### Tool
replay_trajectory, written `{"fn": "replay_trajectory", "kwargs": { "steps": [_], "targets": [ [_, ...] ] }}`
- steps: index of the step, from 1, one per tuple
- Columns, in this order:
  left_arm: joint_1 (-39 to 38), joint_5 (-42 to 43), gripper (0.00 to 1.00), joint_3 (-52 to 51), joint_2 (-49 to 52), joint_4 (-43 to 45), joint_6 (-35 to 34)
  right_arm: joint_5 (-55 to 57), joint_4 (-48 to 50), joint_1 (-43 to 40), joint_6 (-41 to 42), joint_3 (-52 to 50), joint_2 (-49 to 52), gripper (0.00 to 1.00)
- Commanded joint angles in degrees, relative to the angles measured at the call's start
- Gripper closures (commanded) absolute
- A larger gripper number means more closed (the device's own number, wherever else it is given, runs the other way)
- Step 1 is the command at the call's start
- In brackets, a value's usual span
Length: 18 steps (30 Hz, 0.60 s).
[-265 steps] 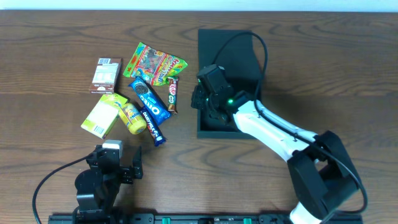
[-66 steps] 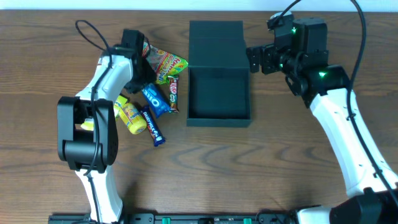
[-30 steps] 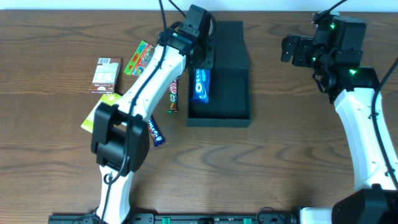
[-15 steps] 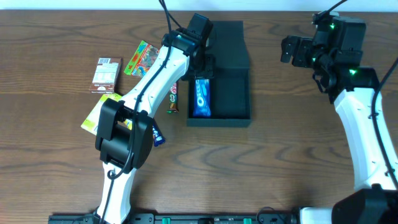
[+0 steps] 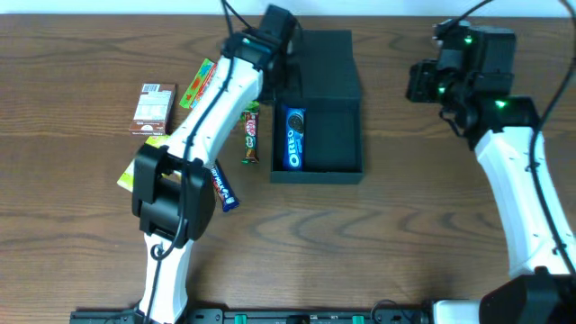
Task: Pack container
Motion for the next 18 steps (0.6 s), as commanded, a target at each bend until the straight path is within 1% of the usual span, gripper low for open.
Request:
{"fn": "replay_trajectory", "kwargs": {
  "steps": [1,6,9,14,18],
  "targets": [
    [3.0,-2.1,0.94,1.7,0.0,-1.1,-0.2,-3.0,0.1,5.0,-0.9,0.0,2.6,0.99],
    [8.1,-2.0,0.95,-0.5,0.0,-3.4,-0.4,-3.3,1.0,13.5,-0.8,0.0,10.0,0.99],
    [9.4,0.1,0.94,-4.0,0.0,-3.3,-0.6,-3.5,1.0,16.9,1.1,0.0,14.4,0.99],
    [8.8,4.1,0.94,-11.0,0.0,-1.0,-0.6,-3.5,0.6,19.4,3.9,0.0,20.0,0.99],
    [8.8,6.8,0.94,-13.8,0.0,1.1,-0.6,-3.4,-0.7,20.2,4.0,0.0,21.7,0.98]
  ]
}}
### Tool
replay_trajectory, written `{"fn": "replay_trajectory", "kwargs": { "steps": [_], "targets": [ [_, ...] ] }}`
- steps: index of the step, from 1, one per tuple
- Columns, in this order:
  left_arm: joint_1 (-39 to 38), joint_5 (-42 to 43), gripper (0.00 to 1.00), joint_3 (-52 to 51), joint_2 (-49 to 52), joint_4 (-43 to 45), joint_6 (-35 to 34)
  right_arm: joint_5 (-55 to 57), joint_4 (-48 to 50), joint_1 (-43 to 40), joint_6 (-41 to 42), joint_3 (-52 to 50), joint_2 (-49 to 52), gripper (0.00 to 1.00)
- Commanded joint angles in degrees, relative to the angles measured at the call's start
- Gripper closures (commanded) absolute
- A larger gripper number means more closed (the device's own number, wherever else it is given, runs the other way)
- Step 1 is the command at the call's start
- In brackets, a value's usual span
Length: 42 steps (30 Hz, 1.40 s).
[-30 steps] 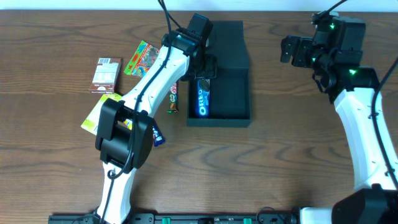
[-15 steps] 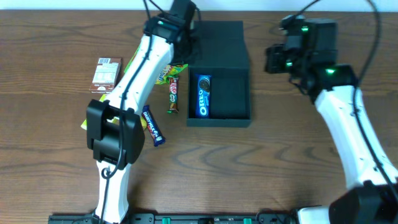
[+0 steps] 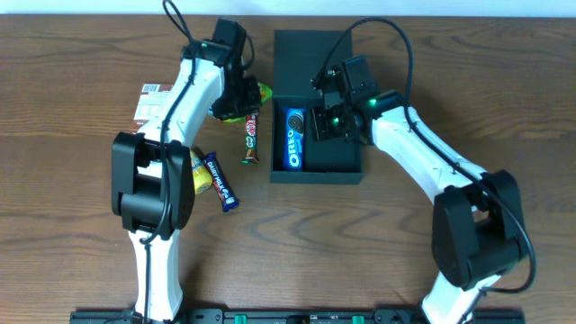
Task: Pack container
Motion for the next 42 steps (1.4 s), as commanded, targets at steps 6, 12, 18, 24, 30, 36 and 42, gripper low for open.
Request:
{"fn": "replay_trajectory", "kwargs": {
  "steps": [6,12,18,24,30,36,42],
  "targets": [
    [0.1,6.8,0.94,-2.5,0.1,2.6,-0.5,0.6,-1.3,1.8,3.2,0.0,5.8,0.98],
    [0.0,7.5,0.94,-3.2,0.1,3.3,-0.7,0.6,-0.9,3.0,3.1,0.0,7.8,0.98],
    [-0.6,9.6,0.94,-4.8,0.2,5.2,-1.2,0.5,1.4,4.5,2.9,0.0,8.5,0.99],
    [-1.5,9.6,0.94,-4.8,0.2,5.3,-1.3,0.2,2.6,5.5,1.1,0.0,8.5,0.98],
    [-1.7,9.6,0.94,-4.8,0.2,5.3,-1.3,-1.5,3.0,4.8,1.7,0.0,8.5,0.98],
    [-1.7,9.6,0.95,-4.8,0.2,4.9,-1.3,-2.4,2.7,5.2,1.6,0.0,8.4,0.98],
    [-1.6,7.7,0.94,-4.8,0.2,-0.7,0.1,-2.4,2.6,3.5,1.7,0.0,8.4,0.98]
  ]
}}
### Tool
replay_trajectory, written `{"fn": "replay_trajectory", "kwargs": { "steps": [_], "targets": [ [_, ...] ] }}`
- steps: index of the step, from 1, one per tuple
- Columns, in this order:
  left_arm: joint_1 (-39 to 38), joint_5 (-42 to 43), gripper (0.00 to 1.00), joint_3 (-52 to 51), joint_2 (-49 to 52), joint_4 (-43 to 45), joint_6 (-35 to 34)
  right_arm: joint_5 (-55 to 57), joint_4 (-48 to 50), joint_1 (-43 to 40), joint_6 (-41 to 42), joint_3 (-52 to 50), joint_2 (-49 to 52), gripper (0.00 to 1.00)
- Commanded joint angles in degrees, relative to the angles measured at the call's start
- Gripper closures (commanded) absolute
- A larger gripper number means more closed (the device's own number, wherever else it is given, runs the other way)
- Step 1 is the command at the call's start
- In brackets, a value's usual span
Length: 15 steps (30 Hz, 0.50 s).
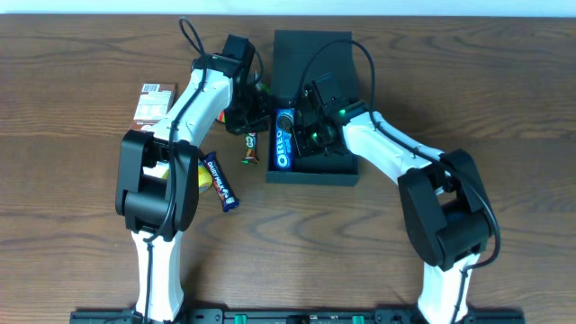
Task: Pack container
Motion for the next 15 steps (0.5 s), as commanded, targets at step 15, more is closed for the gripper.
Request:
{"fn": "replay_trajectory", "kwargs": {
  "steps": [15],
  "targets": [
    [-2.3,-0.5,0.94,-1.4,0.2,-2.4,1.0,-5.5,2.0,1.9,-0.2,0.0,0.5,0.98]
  ]
}}
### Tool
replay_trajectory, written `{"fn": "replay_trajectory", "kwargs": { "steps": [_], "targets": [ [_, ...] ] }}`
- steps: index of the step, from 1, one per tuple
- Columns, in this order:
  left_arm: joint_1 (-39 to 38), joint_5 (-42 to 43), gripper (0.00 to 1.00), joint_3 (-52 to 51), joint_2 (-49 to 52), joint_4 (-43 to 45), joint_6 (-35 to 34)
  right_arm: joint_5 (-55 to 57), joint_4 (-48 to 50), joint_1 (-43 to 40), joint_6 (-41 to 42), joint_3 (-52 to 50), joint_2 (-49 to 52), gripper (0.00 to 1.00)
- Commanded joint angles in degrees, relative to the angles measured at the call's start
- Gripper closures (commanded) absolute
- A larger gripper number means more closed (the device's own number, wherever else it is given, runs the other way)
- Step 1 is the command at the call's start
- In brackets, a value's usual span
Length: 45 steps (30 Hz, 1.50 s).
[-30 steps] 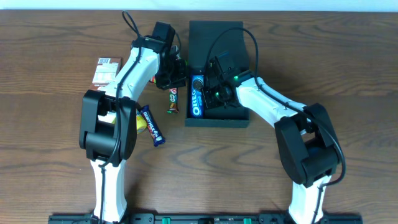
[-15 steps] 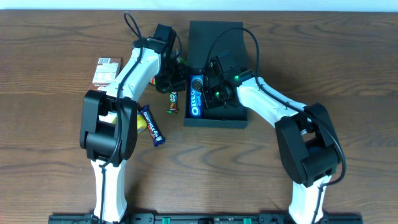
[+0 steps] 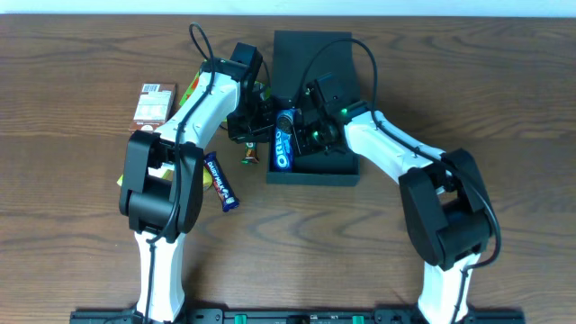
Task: Pack container
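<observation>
The black container [image 3: 312, 174] sits mid-table with its open lid [image 3: 315, 54] lying behind it. A blue Oreo pack [image 3: 283, 149] lies along its left inside wall. My left gripper [image 3: 259, 120] hovers at the container's left wall, with a bit of green-yellow wrapper [image 3: 262, 88] showing beside it. Whether the jaws hold that wrapper is hidden by the wrist. My right gripper [image 3: 304, 131] reaches down into the container just right of the Oreo pack, its jaws hidden too.
Left of the container lie a small dark snack bar [image 3: 251, 151], a blue chocolate bar [image 3: 221, 181] and a yellow packet [image 3: 206, 178]. A brown-and-white box [image 3: 153, 102] sits further left, with a green packet's edge [image 3: 183, 91] beside it.
My left gripper has shifted slightly right, closer to the container's left wall. The right gripper, the container and the Oreo pack stand as before.
First my left gripper was over the container's lid and the right arm was raised far right. Then the left was over the snacks by a green-yellow wrapper, and the right was inside the container. Later the container had shifted left and the Oreo pack tilted; both grippers stay there.
</observation>
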Motion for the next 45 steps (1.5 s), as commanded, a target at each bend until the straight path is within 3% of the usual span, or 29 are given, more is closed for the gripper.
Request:
{"fn": "replay_trajectory", "kwargs": {
  "steps": [1,9,15,20,28,29,30,31,32,33,36,45],
  "targets": [
    [-0.4,0.7,0.95,-0.5,0.2,0.3,0.5,-3.2,0.7,1.9,-0.2,0.0,0.5,0.98],
    [-0.3,0.6,0.94,-0.5,0.2,0.3,0.6,-3.1,0.2,1.5,-0.2,0.3,0.4,0.98],
    [2.7,-1.6,0.94,3.0,-0.1,0.0,0.4,-0.3,-10.4,-1.0,-2.3,8.2,-0.5,0.99],
    [4.7,-7.5,0.95,5.5,-1.2,0.2,-4.4,1.2,-13.0,-1.6,-3.2,12.6,-2.5,0.98],
    [11.8,-5.5,0.94,5.5,-1.4,1.1,-7.6,1.3,-13.0,-3.5,-3.9,13.6,-6.1,0.99],
    [12.4,-5.5,0.83,5.4,-1.4,1.1,-8.2,1.3,-13.0,-3.8,-3.8,13.6,-6.1,0.96],
    [12.8,-5.6,0.48,5.4,-1.4,1.4,-9.4,1.3,-13.0,-4.0,-3.8,13.6,-6.1,0.78],
    [12.9,-5.6,0.23,5.3,-1.3,2.1,-10.6,1.3,-13.0,-4.2,-3.9,13.6,-6.1,0.60],
    [12.9,-5.6,0.05,5.3,-1.2,3.3,-13.1,1.3,-12.8,-4.2,-3.9,13.6,-6.1,0.38],
    [12.8,-5.9,0.05,5.3,-1.2,4.2,-15.3,1.3,-12.6,-4.2,-3.8,13.6,-6.1,0.23],
    [12.8,-9.3,0.05,5.3,-1.2,6.5,-22.5,1.3,-12.7,-4.2,-3.8,13.6,-6.1,0.01],
    [11.1,-13.1,0.05,5.1,0.4,9.9,-27.3,1.3,-12.9,-4.2,-3.8,13.6,-6.1,0.01]
  ]
}}
